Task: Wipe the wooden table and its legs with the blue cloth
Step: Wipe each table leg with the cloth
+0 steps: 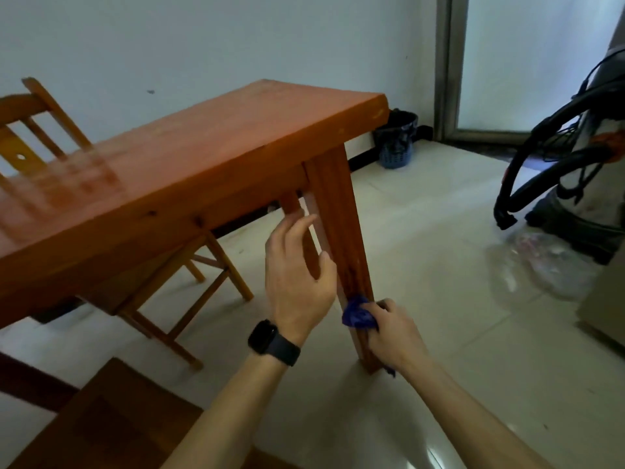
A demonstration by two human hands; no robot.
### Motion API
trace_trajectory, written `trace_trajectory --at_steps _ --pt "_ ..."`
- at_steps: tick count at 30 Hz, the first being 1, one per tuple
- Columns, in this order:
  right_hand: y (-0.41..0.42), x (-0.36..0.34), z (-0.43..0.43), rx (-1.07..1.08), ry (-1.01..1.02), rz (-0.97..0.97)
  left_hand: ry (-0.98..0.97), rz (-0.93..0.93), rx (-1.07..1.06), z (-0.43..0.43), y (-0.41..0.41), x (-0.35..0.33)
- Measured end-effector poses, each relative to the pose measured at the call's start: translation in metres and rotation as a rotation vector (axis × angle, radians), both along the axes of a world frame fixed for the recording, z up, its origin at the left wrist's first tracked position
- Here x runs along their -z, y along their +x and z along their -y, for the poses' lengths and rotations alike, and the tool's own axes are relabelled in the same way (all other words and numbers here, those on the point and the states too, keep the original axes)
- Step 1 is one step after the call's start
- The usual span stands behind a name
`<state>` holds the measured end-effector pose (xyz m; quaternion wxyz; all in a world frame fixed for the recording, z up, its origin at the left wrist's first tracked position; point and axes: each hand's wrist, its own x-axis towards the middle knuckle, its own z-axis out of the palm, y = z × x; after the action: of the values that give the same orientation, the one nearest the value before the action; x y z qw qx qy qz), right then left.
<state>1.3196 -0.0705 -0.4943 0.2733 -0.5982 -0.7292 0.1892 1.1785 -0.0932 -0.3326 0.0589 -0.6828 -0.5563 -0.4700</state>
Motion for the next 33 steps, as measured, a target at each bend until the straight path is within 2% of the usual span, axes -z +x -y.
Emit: trace_trajectory --at_steps 2,4,6,8,11,13,15,17,19,20,22,24,26,28,30,33 --pt "0.011 0.002 0.001 0.047 -0.006 -0.144 -0.339 0.338 -0.028 -0.012 -0.005 0.01" --pt "0.016 -0.019 -0.002 0.11 0.185 -0.33 -0.503 0.452 0.024 -0.031 -0.005 0.009" --pt "0.014 -0.05 -0.006 0.133 0.384 -0.457 -0.556 0.478 0.11 -0.047 0.002 0.004" --pt "0.007 -0.078 -0.01 0.079 0.494 -0.488 -0.536 0.504 0.141 -0.054 0.011 0.004" --pt "-0.006 -0.08 -0.024 0.026 0.489 -0.487 -0.508 0.535 0.117 -0.055 0.014 0.011" --pt "-0.017 -0.05 -0.027 0.042 0.491 -0.396 -0.507 0.577 0.119 -0.055 0.015 0.013" --pt "-0.023 -0.005 -0.023 0.071 0.387 -0.322 -0.496 0.611 0.118 -0.058 0.018 0.015" --pt "-0.021 0.03 -0.013 0.127 0.116 -0.299 -0.479 0.624 0.088 -0.058 0.023 0.018" --pt "-0.018 0.046 -0.007 0.178 -0.109 -0.339 -0.466 0.64 0.066 -0.058 0.026 0.022" --pt "-0.017 0.044 -0.006 0.198 -0.108 -0.403 -0.461 0.657 0.062 -0.059 0.025 0.024" --pt "-0.016 0.02 -0.009 0.221 0.023 -0.544 -0.451 0.684 0.061 -0.061 0.025 0.027" --pt "-0.016 -0.018 -0.013 0.229 0.241 -0.64 -0.426 0.685 0.066 -0.064 0.023 0.03" --pt "-0.019 -0.042 -0.022 0.23 0.48 -0.661 -0.403 0.669 0.06 -0.066 0.022 0.034" --pt "-0.024 -0.038 -0.027 0.174 0.57 -0.574 -0.376 0.66 0.064 -0.067 0.022 0.036" --pt "-0.032 0.001 -0.025 0.158 0.44 -0.444 -0.362 0.681 0.054 -0.069 0.024 0.039" --pt "-0.036 0.079 -0.008 0.227 -0.026 -0.384 -0.359 0.72 0.041 -0.067 0.028 0.041"
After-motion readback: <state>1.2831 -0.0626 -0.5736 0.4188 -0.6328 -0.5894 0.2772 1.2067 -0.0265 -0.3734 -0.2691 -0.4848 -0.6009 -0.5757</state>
